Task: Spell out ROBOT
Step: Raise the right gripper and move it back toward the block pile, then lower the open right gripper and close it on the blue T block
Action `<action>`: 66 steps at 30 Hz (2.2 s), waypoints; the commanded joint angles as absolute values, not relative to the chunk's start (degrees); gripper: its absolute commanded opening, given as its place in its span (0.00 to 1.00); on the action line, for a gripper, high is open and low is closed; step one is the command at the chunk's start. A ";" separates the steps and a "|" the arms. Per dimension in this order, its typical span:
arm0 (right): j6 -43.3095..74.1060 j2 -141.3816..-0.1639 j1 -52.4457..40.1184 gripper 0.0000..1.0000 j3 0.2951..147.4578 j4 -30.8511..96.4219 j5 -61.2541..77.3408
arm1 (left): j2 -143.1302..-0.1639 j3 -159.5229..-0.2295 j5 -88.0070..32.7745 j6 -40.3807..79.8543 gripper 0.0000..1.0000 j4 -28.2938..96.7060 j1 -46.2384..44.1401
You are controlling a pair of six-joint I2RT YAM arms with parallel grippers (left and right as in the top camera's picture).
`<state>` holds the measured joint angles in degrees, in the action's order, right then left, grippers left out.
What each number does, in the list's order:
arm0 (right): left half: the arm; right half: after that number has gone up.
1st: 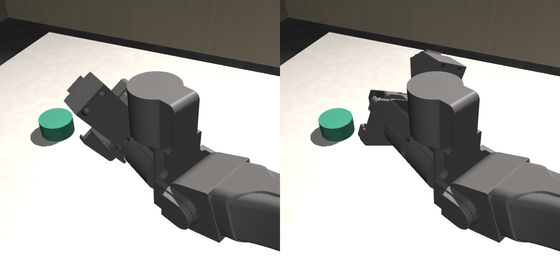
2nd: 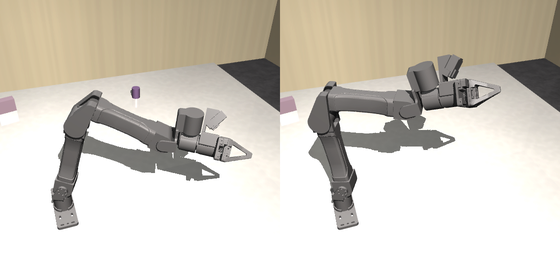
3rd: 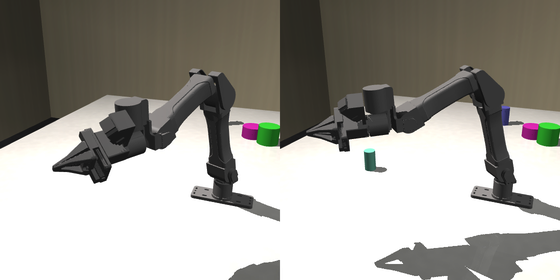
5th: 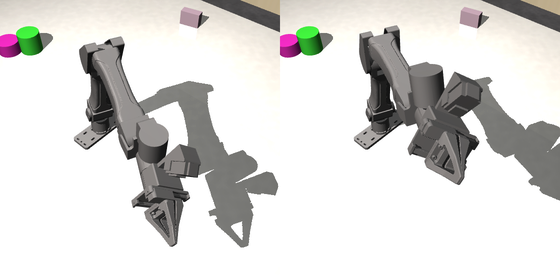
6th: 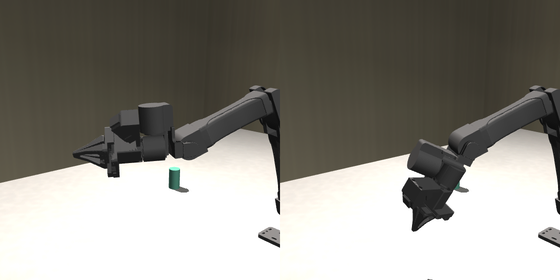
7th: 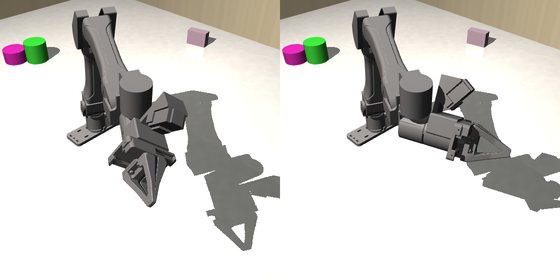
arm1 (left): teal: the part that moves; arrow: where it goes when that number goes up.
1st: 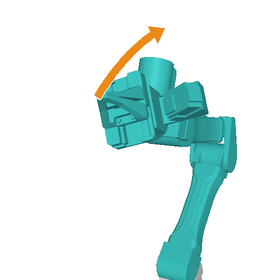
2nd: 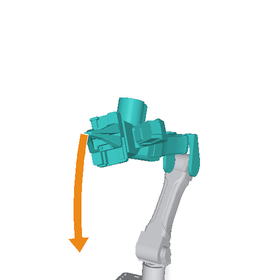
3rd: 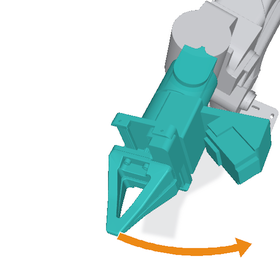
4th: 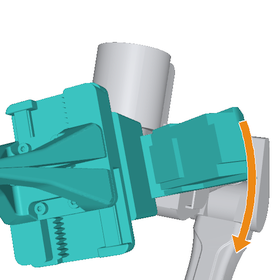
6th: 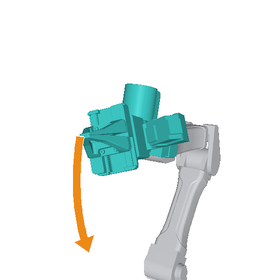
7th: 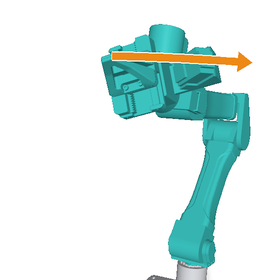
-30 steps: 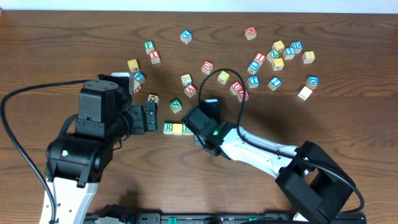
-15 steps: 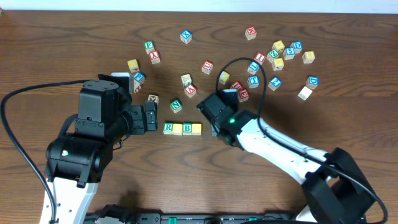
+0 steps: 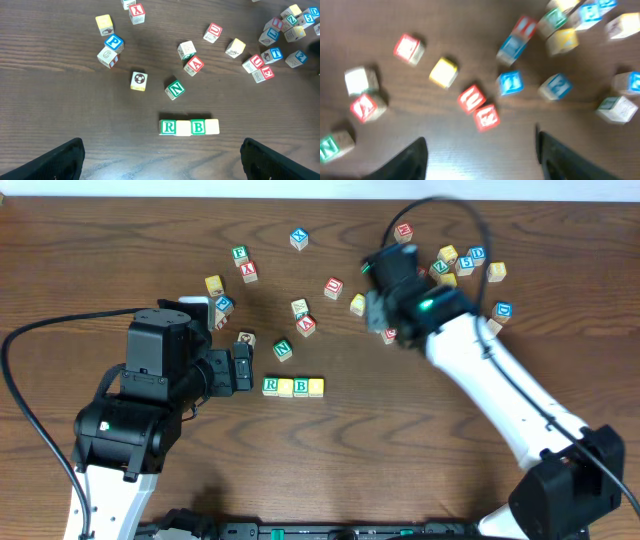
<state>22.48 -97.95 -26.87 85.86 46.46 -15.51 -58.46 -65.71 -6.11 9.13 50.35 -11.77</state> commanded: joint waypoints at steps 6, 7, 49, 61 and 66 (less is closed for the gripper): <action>11.20 -102.80 -18.17 0.86 93.36 48.40 -9.65 | -58.37 -66.76 -6.44 8.60 0.98 50.37 -11.57; 10.37 -103.96 -17.76 0.86 93.41 48.47 -9.17 | -58.37 -66.76 -6.46 8.60 0.98 50.37 -11.57; 9.82 -123.90 -15.07 0.56 93.03 44.38 -6.22 | -58.37 -66.76 -6.44 8.60 0.98 50.37 -11.57; 10.24 -126.45 -15.09 0.51 92.95 42.85 -5.74 | -58.37 -66.76 -6.46 8.60 0.98 50.37 -11.57; 10.24 -126.45 -15.09 0.50 92.95 41.43 -5.78 | -58.37 -66.76 -6.44 8.60 0.98 50.37 -11.57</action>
